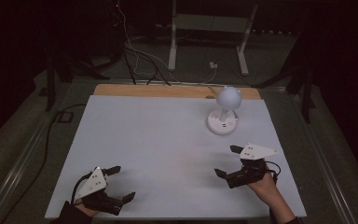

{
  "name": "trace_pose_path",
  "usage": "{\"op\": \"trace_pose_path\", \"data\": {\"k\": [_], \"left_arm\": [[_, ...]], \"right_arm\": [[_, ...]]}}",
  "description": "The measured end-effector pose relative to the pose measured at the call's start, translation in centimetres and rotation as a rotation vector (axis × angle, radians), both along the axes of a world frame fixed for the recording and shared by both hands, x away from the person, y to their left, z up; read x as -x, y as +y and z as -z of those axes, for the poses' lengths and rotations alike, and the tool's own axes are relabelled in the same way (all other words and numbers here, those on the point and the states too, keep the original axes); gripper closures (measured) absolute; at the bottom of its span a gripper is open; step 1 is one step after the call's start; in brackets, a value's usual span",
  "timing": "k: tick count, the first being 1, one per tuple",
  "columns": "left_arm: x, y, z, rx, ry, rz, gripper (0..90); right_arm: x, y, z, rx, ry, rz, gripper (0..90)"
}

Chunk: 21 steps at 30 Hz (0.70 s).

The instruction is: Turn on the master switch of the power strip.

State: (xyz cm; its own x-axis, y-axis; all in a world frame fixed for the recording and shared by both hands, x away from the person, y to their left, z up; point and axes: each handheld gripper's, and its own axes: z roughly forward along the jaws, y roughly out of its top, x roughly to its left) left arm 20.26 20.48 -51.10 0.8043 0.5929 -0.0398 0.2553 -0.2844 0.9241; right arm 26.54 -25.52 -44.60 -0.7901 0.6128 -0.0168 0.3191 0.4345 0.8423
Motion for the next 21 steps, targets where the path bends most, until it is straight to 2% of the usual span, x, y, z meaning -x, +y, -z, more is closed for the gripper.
{"op": "trace_pose_path", "data": {"k": [21], "left_arm": [[-0.1, 0.1, 0.0, 0.003, 0.002, -0.005, 0.2]], "right_arm": [[-3.0, -1.3, -1.8, -0.024, -0.062, 0.09, 0.6]]}}
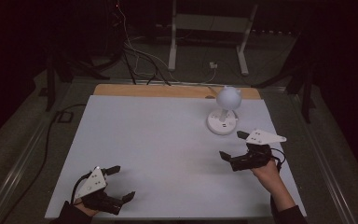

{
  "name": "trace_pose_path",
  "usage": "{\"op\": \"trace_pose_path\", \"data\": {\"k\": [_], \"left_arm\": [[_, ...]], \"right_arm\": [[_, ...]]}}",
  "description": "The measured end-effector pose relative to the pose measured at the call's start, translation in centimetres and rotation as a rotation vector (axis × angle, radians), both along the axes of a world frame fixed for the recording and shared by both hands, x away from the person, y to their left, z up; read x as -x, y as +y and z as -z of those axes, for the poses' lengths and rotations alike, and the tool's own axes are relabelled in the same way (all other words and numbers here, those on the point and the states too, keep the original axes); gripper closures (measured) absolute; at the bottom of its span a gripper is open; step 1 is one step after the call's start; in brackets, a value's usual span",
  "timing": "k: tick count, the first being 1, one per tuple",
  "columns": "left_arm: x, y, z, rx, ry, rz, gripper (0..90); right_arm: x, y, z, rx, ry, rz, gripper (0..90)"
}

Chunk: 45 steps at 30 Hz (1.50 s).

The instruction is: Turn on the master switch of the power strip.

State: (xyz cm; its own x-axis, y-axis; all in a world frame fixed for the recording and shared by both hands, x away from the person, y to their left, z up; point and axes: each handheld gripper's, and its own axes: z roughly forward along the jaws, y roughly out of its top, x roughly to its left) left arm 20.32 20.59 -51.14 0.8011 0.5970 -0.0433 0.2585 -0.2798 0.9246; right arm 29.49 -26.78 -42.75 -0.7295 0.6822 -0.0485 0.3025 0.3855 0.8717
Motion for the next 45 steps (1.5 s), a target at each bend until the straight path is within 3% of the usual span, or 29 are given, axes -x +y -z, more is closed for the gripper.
{"op": "trace_pose_path", "data": {"k": [23, 35, 45], "left_arm": [[0.0, 0.0, 0.0, -0.001, 0.004, 0.001, 0.2], [0.0, 0.0, 0.0, 0.0, 0.006, 0.003, 0.2], [0.0, 0.0, 0.0, 0.001, 0.006, 0.002, 0.2]], "right_arm": [[-4.2, -1.6, -0.7, -0.002, 0.003, 0.11, 0.0], [-6.5, -1.9, -0.1, 0.016, 0.01, 0.158, 0.0], [-8.1, -2.2, 1.3, 0.03, 0.02, 0.197, 0.0]]}}
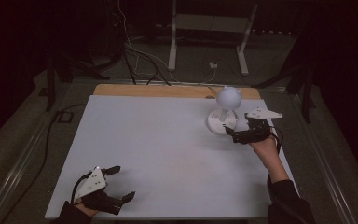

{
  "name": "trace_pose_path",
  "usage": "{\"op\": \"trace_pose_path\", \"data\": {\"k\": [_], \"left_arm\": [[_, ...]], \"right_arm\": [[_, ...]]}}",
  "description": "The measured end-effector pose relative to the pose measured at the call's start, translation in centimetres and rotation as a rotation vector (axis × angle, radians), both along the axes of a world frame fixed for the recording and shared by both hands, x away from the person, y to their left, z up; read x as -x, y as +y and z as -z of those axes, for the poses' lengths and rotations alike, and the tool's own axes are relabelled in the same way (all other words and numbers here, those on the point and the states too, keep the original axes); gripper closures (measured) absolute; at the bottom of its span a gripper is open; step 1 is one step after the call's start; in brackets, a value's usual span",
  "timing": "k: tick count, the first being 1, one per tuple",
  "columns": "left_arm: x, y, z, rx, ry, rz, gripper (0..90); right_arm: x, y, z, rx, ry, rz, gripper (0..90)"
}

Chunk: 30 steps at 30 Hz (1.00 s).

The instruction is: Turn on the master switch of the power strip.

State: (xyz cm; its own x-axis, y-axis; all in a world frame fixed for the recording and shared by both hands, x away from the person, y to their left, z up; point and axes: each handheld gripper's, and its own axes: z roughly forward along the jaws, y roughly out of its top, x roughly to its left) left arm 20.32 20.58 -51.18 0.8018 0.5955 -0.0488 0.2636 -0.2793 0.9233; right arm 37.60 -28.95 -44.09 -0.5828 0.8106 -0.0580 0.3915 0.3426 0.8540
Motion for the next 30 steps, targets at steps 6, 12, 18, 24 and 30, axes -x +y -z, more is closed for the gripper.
{"op": "trace_pose_path", "data": {"k": [6, 12, 18, 24, 30], "left_arm": [[0.0, 0.0, 0.0, -0.002, 0.001, 0.0, 0.2], [0.0, 0.0, 0.1, -0.003, 0.002, 0.0, 0.2], [0.0, -0.1, 0.1, -0.005, 0.002, 0.001, 0.2], [0.0, 0.0, 0.1, -0.005, 0.002, 0.0, 0.2], [0.0, 0.0, 0.1, -0.002, 0.004, 0.001, 0.2]], "right_arm": [[-0.9, -0.4, 0.8, -0.009, 0.014, 0.027, 0.0], [-1.9, -0.8, 1.6, -0.001, 0.019, 0.054, 0.0], [-2.6, -0.9, 2.4, 0.0, 0.034, 0.074, 2.4], [-3.5, -1.2, 3.3, -0.007, 0.04, 0.111, 8.2], [-3.8, -1.6, 4.1, -0.006, 0.04, 0.163, 19.8]]}}
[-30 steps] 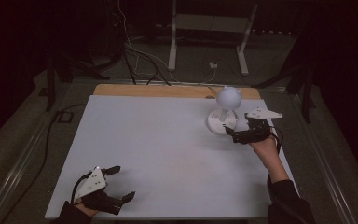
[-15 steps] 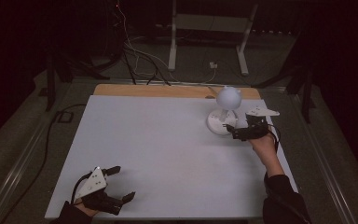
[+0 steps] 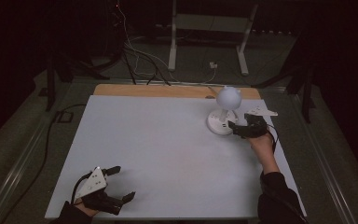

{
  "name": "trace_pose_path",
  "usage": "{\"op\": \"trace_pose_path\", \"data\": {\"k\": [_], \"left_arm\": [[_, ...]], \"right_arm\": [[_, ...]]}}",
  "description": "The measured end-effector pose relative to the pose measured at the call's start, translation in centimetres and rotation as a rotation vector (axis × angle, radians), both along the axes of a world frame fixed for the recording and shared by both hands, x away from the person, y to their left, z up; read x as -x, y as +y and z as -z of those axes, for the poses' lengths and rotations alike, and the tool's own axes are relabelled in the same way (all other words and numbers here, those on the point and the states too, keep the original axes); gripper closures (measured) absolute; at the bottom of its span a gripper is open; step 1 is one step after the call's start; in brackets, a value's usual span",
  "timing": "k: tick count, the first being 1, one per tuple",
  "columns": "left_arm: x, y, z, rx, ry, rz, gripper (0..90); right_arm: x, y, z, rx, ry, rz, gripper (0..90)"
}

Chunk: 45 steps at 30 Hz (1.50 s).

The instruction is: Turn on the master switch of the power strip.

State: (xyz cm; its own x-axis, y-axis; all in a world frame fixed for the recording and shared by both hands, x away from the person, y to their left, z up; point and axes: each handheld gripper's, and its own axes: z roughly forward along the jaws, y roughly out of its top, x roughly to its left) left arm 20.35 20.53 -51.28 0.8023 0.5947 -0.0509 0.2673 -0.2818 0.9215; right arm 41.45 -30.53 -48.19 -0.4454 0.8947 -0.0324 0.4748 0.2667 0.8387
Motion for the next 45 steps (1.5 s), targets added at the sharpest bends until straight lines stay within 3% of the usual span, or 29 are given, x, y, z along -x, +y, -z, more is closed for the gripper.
{"op": "trace_pose_path", "data": {"k": [13, 16, 17, 31, 45], "left_arm": [[0.0, 0.0, 0.0, 0.002, 0.004, -0.003, 0.2], [0.0, 0.0, 0.0, 0.002, 0.004, -0.001, 0.2], [0.0, -0.1, 0.0, 0.001, 0.003, -0.001, 0.2], [0.0, -0.1, 0.0, 0.004, 0.006, 0.0, 0.2], [0.0, 0.0, 0.1, 0.002, 0.007, -0.001, 0.2]], "right_arm": [[-1.0, 0.3, 0.8, 0.039, 0.018, 0.053, 44.1], [-1.2, 0.5, 1.1, 0.042, 0.018, 0.058, 55.1], [-1.2, 0.6, 1.3, 0.035, 0.022, 0.055, 60.8], [-2.0, 1.0, 1.9, 0.03, 0.058, 0.066, 86.5], [-2.1, 1.5, 2.3, 0.063, 0.063, 0.079, 90.0]]}}
